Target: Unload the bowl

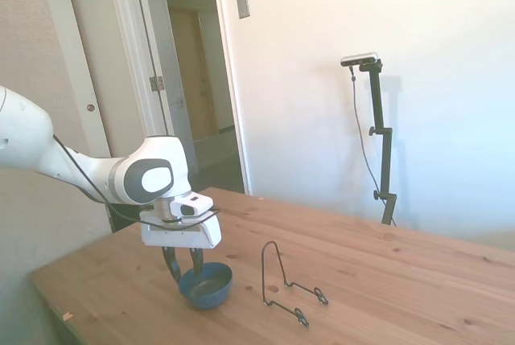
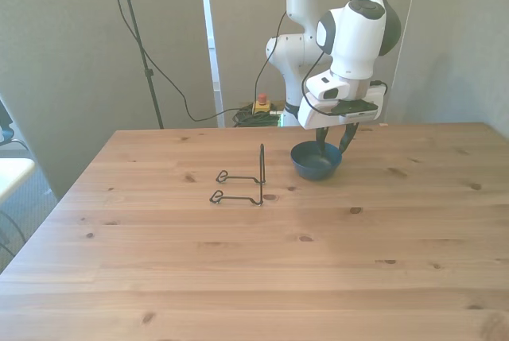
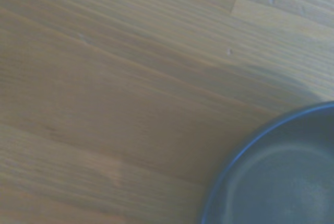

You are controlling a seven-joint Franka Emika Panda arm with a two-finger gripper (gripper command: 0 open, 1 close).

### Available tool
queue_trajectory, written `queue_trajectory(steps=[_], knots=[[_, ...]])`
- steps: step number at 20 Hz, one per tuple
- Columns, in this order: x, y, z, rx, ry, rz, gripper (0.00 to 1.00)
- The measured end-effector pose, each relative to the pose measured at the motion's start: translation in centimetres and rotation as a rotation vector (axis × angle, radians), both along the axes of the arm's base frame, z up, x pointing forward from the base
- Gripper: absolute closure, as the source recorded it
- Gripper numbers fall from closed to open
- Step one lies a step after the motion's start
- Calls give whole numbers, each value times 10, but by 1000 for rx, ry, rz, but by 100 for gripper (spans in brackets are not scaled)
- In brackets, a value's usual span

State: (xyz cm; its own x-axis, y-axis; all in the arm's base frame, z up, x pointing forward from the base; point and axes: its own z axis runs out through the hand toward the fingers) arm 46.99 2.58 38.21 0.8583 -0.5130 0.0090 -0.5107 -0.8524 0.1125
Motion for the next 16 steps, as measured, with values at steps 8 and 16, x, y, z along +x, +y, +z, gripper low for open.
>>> queue_trajectory(steps=[8, 16], knots=[[-22, -1, 37, -29, -127, -114, 0], [-68, -4, 77, -20, -241, -135, 0]])
